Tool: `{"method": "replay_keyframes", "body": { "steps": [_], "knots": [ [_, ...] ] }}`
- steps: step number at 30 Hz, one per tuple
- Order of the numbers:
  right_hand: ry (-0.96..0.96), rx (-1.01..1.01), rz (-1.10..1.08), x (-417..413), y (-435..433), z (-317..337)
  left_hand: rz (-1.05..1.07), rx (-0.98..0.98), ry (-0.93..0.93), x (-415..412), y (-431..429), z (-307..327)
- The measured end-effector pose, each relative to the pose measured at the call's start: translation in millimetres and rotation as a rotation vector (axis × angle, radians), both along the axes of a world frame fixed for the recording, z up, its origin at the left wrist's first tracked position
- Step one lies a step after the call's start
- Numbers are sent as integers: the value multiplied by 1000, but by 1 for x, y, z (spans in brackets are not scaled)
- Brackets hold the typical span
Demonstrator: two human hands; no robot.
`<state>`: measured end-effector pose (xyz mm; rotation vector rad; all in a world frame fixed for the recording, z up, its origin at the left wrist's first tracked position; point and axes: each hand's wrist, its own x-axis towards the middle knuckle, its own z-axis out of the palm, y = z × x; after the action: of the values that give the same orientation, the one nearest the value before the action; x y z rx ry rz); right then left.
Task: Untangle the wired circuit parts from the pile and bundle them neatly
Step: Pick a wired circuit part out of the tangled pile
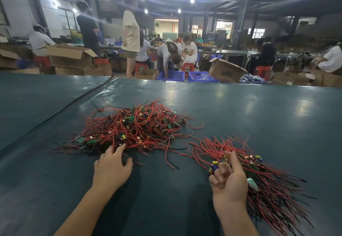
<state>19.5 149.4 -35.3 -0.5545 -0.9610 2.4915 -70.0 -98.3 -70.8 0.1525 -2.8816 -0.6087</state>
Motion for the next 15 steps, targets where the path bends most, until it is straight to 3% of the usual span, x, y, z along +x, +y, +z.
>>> {"method": "replay_keyframes", "body": {
  "steps": [4,9,15],
  "knots": [
    [12,35,-5,0,-3,1,44,246,103,-1,3,4],
    [-11,38,27,1,-6,-1,58,214,276,8,11,9],
    [-16,114,121,-3,-11,-5,-196,379,670,24,35,19]
  ]
}}
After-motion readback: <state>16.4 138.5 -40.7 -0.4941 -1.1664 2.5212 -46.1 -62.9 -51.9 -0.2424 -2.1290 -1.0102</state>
